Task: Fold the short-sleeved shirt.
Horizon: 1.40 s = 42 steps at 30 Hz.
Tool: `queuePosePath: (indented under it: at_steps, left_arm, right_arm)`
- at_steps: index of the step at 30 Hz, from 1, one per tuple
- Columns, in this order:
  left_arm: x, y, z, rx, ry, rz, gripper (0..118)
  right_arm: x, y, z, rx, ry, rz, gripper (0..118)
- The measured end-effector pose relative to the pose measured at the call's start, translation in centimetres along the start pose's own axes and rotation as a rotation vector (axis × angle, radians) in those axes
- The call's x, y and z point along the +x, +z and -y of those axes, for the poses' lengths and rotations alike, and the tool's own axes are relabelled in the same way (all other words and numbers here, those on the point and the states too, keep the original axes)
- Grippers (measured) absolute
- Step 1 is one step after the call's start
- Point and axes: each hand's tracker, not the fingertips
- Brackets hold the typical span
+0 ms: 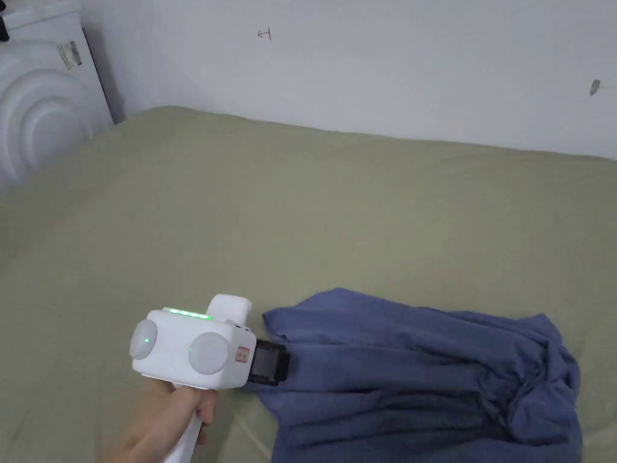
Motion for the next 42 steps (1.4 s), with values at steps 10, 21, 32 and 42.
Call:
queuePosePath:
  at_steps: [10,21,32,42]
  left_arm:
    - [-0.1,-2.8,0.7,-0.073,0.003,-0.059,98]
    - [2.0,0.4,1.9,0.001,-0.009,0.026,5]
    - [1.8,0.7,1.9,0.002,0.001,0.064,5]
    - [1.2,-0.4,1.6,-0.006,0.009,0.063,5]
  right_arm:
    - [1.1,-1.1,0.4,-0.048,-0.038,-0.009,3]
    - [6.0,-10.2,-6.0,-0.092,-0.046,0.022,3]
    - [10.0,-29.1,-11.7,-0.398,0.022,-0.025,118]
    - [8.7,-32.2,-9.7,-0.435,0.054,0.074,89]
